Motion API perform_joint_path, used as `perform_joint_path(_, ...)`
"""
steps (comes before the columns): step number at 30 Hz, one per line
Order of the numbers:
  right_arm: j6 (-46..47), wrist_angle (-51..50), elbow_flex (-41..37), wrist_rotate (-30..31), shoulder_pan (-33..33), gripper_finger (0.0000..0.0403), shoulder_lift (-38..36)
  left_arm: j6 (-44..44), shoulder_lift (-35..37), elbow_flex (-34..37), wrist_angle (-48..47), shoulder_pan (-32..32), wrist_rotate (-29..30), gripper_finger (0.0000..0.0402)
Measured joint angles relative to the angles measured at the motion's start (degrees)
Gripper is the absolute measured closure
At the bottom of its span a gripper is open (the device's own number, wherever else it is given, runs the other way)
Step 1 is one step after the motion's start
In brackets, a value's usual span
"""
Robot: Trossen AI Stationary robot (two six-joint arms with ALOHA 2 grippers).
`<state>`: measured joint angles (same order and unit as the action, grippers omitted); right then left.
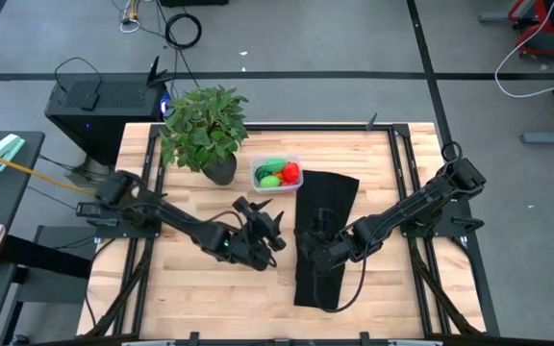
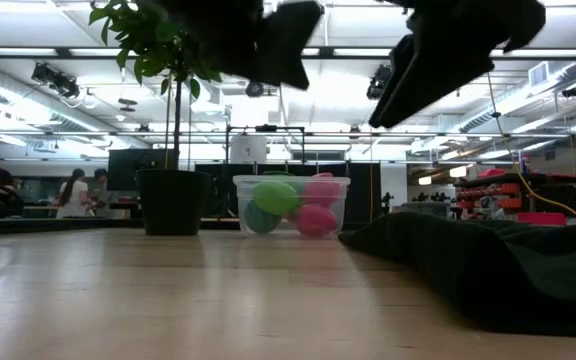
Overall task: Pick and placing Produce into tupperware
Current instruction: Return to Home Position
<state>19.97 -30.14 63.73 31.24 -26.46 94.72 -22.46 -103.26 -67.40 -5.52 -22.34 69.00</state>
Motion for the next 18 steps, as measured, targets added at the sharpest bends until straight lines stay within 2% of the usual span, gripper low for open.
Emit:
perform_joint_path(3,0.6,-0.1,-1.2,0.1,0.2,0.0108,0.0,0.9,3.1,0.0,-0.1,0.1,-1.7,0.0184)
perform_joint_path(6,2.2,0.0,-2.6,0.2,0.4,0.0108,0.0,6.0,6.1,0.0,2.0,0.1,-10.6,0.0202)
perform_joint_path(10,3.4,0.6,-4.5,0.2,0.5,0.0108,0.0,15.4,8.3,0.1,10.8,-0.6,-18.2,0.0231)
perform_joint_path(14,5.9,0.7,-6.0,0.2,0.5,0.0108,0.0,24.8,9.8,4.1,32.0,-0.8,-25.5,0.0257)
perform_joint_path(16,7.1,1.0,-6.3,0.2,0.4,0.0108,0.0,28.6,10.2,8.0,43.4,-0.2,-32.5,0.0268)
perform_joint_path(18,7.8,0.8,-6.4,0.2,0.4,0.0108,0.0,30.5,10.3,12.7,53.5,0.8,-42.0,0.0278)
